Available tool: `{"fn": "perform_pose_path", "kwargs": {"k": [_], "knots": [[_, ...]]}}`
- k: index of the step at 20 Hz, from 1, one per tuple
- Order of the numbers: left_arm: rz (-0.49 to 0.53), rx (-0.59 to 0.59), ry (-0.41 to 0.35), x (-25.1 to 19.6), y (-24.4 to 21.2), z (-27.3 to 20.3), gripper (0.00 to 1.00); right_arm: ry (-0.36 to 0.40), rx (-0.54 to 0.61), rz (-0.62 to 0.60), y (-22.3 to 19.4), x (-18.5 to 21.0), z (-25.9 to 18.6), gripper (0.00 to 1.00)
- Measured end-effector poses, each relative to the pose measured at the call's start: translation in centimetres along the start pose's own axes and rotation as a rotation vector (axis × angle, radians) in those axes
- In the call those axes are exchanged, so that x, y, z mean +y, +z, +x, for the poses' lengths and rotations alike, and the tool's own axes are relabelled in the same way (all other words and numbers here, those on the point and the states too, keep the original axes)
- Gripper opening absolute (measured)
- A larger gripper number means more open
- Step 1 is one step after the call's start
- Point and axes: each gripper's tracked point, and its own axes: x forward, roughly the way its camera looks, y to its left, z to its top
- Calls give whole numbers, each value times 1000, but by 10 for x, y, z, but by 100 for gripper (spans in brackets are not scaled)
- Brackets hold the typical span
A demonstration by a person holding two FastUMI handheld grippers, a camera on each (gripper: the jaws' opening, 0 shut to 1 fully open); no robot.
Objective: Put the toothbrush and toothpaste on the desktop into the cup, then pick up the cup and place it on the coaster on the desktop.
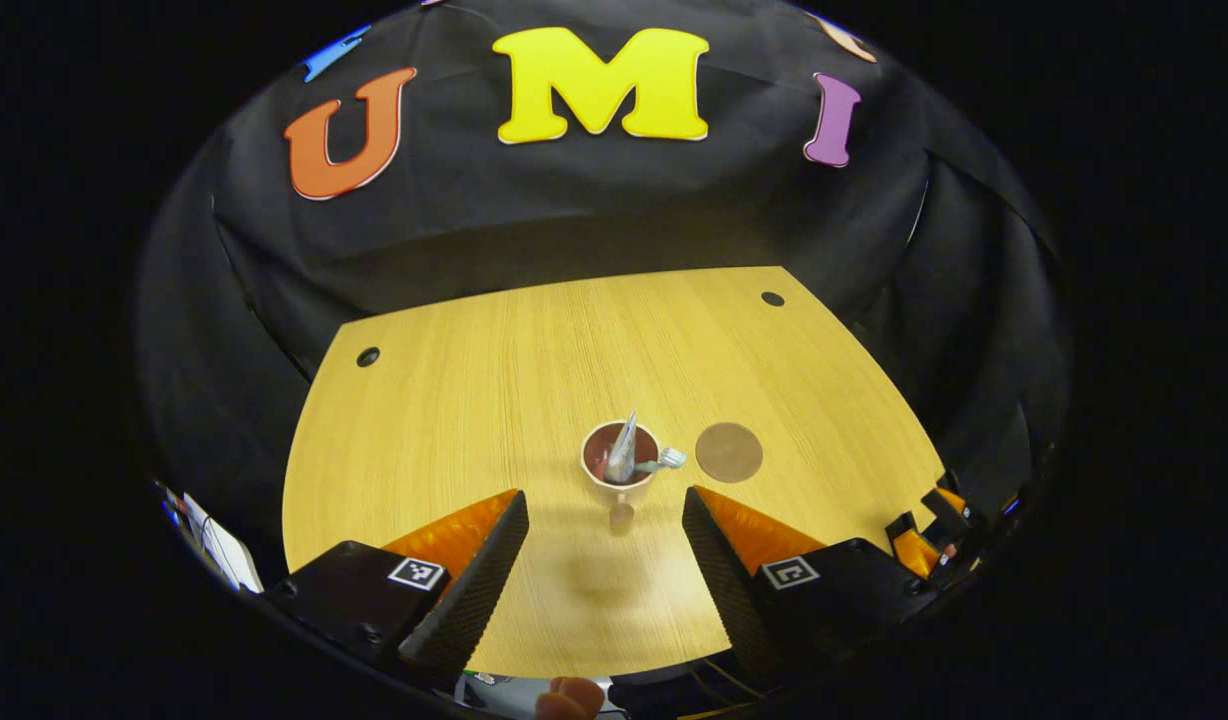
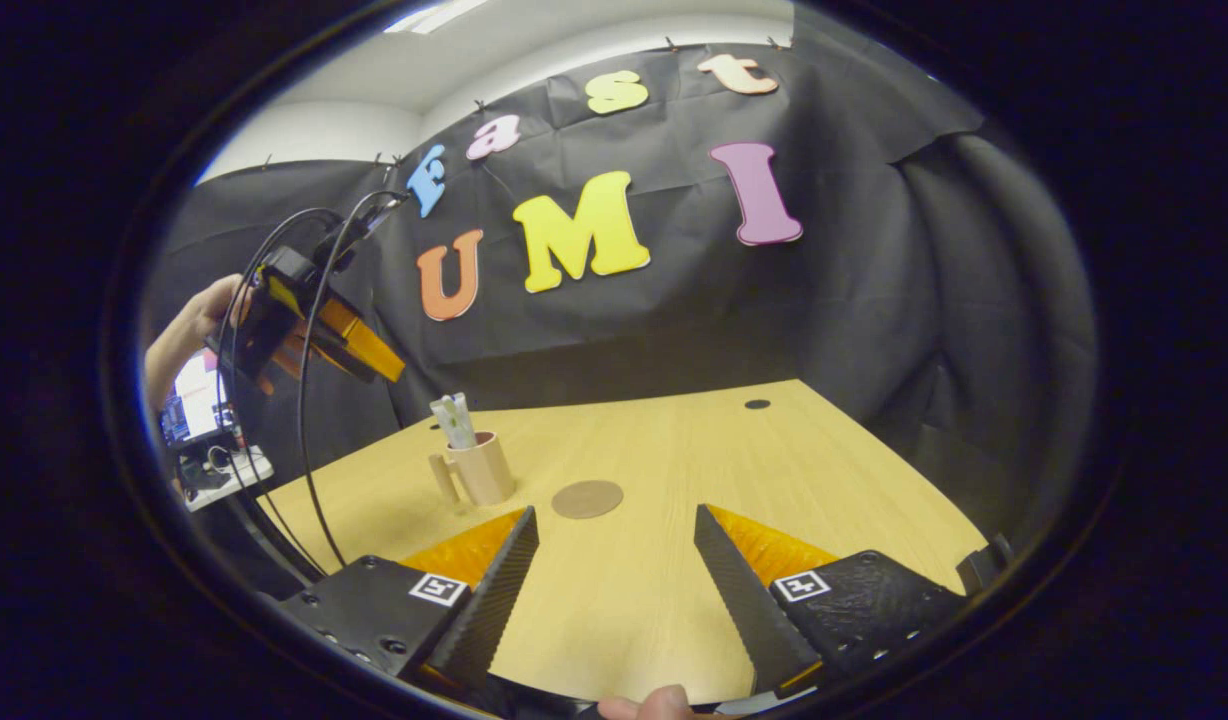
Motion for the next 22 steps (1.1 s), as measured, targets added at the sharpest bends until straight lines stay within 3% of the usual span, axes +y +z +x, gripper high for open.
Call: {"fn": "perform_pose_path", "kwargs": {"k": [3, 13, 15, 19, 22], "knots": [[-2, 164, -61, -14, -20, 16, 99, 35, 23, 22, -5, 6, -7, 95], [10, 472, -30, -20, -73, 94, 99, 2, 11, 13, -1, -12, -13, 95], [15, 502, -37, -25, -73, 96, 99, -2, 14, 35, -3, -16, -13, 92], [49, 519, -30, -32, -61, 89, 100, 8, 32, 61, -8, -15, -9, 95], [40, 537, -20, -40, -53, 83, 94, 21, 28, 54, -7, -11, -11, 95]]}}
